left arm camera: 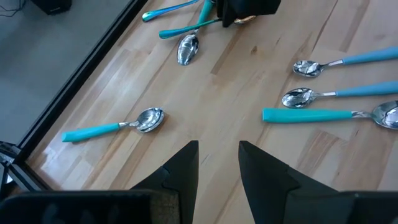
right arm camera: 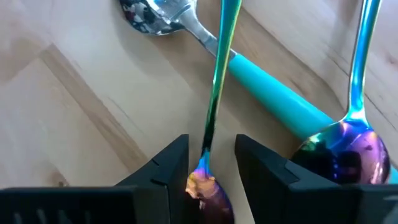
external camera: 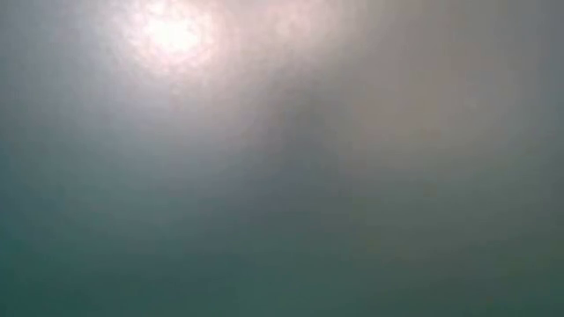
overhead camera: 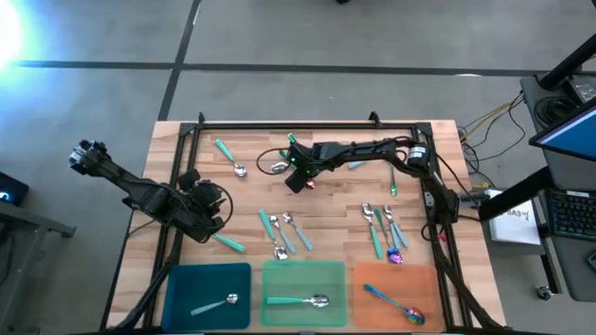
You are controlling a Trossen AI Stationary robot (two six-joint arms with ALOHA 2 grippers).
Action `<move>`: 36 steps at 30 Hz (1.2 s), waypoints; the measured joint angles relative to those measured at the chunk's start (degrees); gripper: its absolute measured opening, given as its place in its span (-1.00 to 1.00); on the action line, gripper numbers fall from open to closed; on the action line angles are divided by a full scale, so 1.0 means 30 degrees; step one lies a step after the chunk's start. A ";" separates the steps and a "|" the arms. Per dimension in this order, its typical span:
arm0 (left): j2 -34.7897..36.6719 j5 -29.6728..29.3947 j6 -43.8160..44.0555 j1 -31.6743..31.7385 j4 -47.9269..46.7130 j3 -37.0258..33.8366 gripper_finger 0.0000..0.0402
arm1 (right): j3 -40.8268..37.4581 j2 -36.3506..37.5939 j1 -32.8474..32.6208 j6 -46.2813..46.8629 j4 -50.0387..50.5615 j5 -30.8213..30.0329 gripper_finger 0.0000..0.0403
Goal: Sort silverware by color (type)
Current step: Put the blue spoon into the orange bin
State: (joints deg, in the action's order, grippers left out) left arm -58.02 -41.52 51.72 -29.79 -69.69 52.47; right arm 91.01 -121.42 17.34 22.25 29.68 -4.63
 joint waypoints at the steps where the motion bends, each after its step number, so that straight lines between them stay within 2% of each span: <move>1: -0.0007 -0.0007 0.0000 0.0003 0.0000 0.0000 -0.51 | 0.0031 -0.0074 0.0012 -0.0070 -0.0005 -0.0035 -0.38; 6: 0.0000 0.0000 0.0000 -0.0002 -0.0036 0.0000 -0.51 | 0.0033 -0.0087 0.0051 -0.0828 0.0100 -0.0027 -0.49; 12: -0.0015 -0.0003 0.0017 -0.0004 0.0012 0.0000 -0.51 | 0.0105 -0.0016 0.0095 -0.1563 0.0136 0.0037 -0.91; 19: -0.0015 0.0007 0.0736 -0.0004 0.0073 0.0000 -0.51 | 0.1140 0.0130 0.0051 -0.2292 0.1009 0.0410 -0.95; 27: -0.0026 0.0039 0.2099 -0.0015 0.0337 0.0000 -0.51 | 0.2364 0.2295 -0.0931 -0.3959 0.3761 0.1013 -0.95; 32: -0.0374 0.0168 0.2498 -0.0048 0.1294 0.0000 -0.51 | 0.2003 0.4579 -0.2822 -0.4280 0.6756 0.1408 -0.95; 36: -0.0973 0.0168 0.2455 -0.0048 0.2355 0.0000 -0.51 | 0.1048 0.6372 -0.5214 -0.3251 0.8725 0.1357 -0.95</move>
State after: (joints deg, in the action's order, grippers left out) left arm -60.94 -41.01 59.09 -29.93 -62.63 52.47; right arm 94.16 -102.31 1.70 12.50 55.86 -0.56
